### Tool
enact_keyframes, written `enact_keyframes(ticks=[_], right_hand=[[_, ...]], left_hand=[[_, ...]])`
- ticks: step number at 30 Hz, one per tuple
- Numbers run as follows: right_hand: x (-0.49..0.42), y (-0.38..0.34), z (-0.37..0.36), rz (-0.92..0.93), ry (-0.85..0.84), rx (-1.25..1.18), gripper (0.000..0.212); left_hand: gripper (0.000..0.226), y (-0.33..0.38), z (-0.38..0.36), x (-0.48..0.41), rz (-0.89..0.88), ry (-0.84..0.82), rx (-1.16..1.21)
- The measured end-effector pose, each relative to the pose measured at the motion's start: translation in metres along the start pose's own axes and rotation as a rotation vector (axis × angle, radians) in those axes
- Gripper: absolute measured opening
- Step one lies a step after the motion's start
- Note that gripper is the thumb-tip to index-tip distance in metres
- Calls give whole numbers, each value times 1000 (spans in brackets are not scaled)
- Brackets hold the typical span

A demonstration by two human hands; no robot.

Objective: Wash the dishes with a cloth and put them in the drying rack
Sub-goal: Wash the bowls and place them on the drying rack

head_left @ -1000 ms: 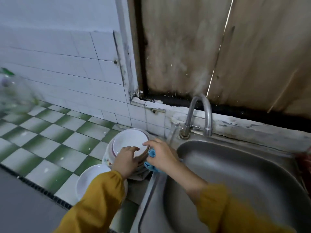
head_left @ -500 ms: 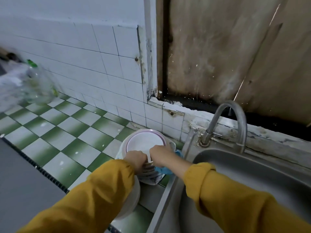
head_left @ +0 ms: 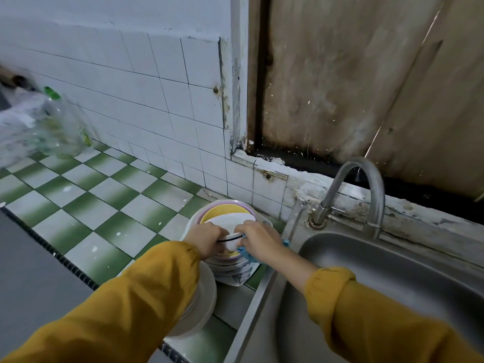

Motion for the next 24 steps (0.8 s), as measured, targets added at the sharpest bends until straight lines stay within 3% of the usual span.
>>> enact_keyframes(ticks=[5, 9, 13, 18, 24], right_hand=[[-5, 4, 9, 33, 65, -155, 32], [-2, 6, 38, -19, 266, -417, 55], [5, 19, 58, -220, 454, -709, 42], [28, 32, 41, -484, 468, -1309, 15], [77, 19, 20, -641, 264, -1998, 28]], left_hand=[[20, -16, 12, -6, -69, -3, 560], [32, -21, 20, -7, -55, 85, 822], [36, -28, 22, -2, 44, 214, 1157], [30, -42, 20, -1, 286, 387, 1485], [28, -31, 17, 12, 418, 394, 1857]])
Point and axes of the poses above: each hand's wrist, its own x-axis away from the middle knuckle, its own z-axis out of the back of the hand, y = z × x, the point moved 7 cm from there along -x, towards the middle knuckle, and after that the axes turned 5 degrees about z, right-handed, at the moved point
